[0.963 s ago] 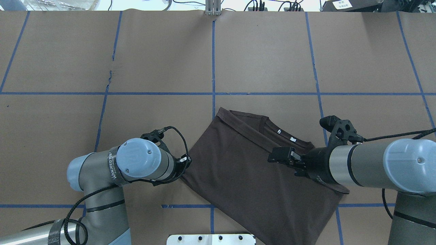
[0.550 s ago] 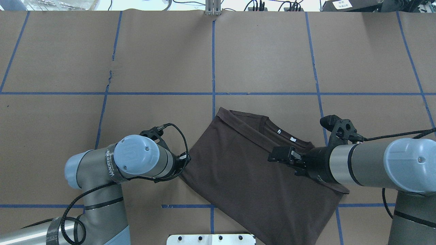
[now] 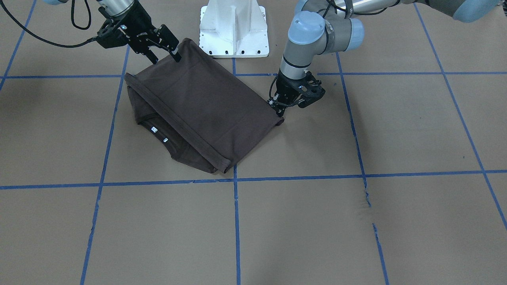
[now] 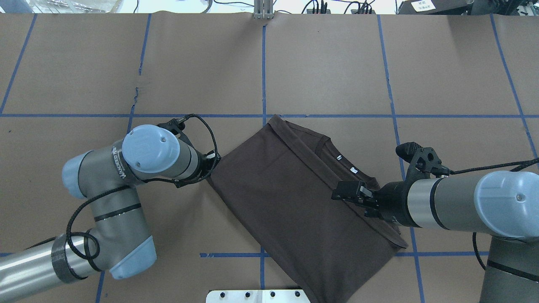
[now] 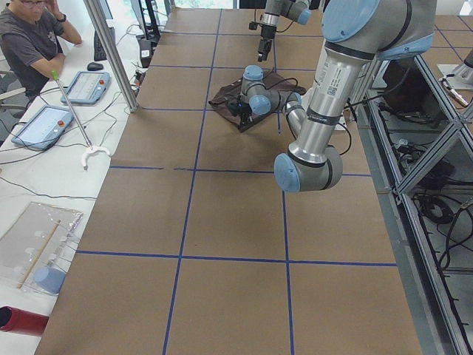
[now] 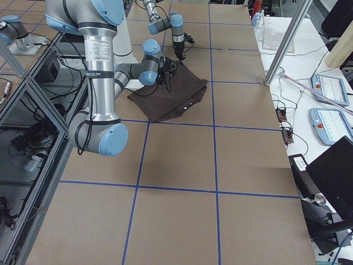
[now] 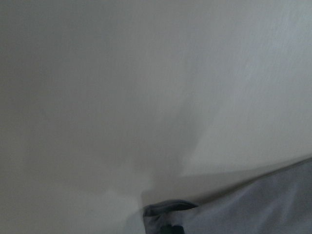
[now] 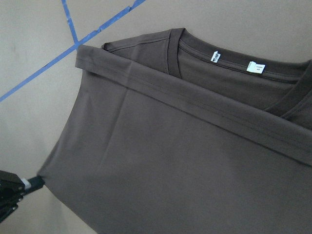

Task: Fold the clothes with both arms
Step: 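Rotate the shirt upright with the right gripper while the left gripper holds its far corner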

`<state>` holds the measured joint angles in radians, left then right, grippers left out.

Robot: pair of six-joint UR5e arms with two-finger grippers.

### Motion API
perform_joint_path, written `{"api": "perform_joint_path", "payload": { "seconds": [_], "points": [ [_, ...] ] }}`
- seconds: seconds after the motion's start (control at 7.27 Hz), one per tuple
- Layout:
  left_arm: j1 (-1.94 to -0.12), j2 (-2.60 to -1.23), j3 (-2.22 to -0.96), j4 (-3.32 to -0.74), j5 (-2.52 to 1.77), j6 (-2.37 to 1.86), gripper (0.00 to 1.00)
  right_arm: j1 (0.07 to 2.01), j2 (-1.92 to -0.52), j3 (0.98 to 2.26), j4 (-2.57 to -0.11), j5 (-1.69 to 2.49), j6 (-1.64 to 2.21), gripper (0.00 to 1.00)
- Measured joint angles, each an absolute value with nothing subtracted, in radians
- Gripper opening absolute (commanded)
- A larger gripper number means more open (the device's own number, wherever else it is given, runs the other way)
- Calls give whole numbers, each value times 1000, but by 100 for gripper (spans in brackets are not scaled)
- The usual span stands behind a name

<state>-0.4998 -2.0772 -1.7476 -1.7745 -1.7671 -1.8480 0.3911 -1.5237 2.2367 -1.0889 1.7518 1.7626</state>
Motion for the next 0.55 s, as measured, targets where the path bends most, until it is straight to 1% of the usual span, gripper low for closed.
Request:
{"api": "perform_joint_path", "payload": {
  "seconds": [0.14,0.55],
  "points": [
    [-557,-2131,-1668,-1781,-1767,-1815,0,391,-1524,2236,-1089,1751,1763,100],
    [-688,-2324,-1343,-1905,-1764,-1702,0,397,-1523,2232,-1088,1748,1762,100]
  ]
}}
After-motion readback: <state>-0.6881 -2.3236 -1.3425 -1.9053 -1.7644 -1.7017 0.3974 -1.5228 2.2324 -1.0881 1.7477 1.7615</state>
